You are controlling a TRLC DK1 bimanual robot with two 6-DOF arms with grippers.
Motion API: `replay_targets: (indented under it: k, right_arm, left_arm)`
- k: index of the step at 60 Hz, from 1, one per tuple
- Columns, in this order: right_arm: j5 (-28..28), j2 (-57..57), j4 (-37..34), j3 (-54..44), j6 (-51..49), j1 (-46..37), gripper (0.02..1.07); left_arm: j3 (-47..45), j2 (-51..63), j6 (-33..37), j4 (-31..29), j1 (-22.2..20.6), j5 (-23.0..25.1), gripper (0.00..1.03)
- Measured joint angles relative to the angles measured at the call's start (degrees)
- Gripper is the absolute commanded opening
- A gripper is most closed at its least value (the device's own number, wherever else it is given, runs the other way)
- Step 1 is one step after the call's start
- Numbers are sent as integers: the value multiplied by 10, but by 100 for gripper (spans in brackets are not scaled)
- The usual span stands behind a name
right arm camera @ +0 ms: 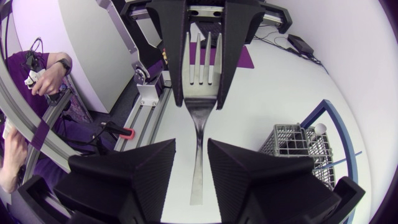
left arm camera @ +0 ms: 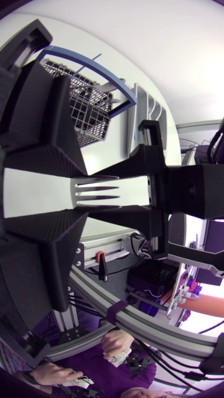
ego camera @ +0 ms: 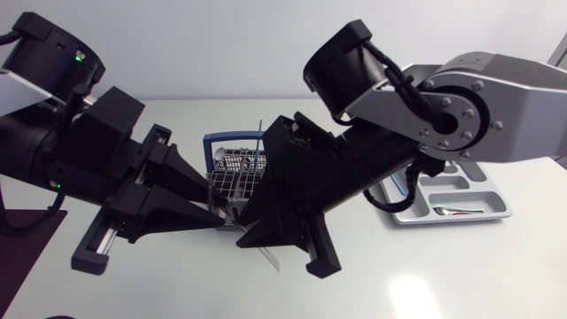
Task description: Unload the cutlery basket into the drawer organizer.
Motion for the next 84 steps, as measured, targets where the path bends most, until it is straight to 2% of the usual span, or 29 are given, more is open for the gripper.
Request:
replay_targets:
  k: [11,25,37,52,56,59,74,80,84]
  right_arm:
    - [0,0,0,4,2,0,27]
    - [-2,3,-3,13,9,0,12]
    - [-10,9,-10,13,9,0,7]
    - [-13,9,-15,14,9,0,7]
    - [-13,9,-15,14,9,0,7]
    - [-13,9,-15,14,9,0,7]
    - [-12,9,-18,11,9,0,7]
    - [-13,9,-19,8,9,0,7]
    - [-13,8,-19,3,9,-1,7]
  left_arm:
    - [0,0,0,0,0,0,6]
    - [0,0,0,0,-1,2,6]
    - [0,0,0,-9,-2,8,6]
    - [0,0,0,-11,-5,8,7]
    - [0,0,-1,-11,-5,8,16]
    - [0,0,-3,-11,-5,8,26]
    - [2,0,-9,1,-2,9,83]
    - [3,0,-21,16,4,9,96]
    - [3,0,-33,27,8,8,97]
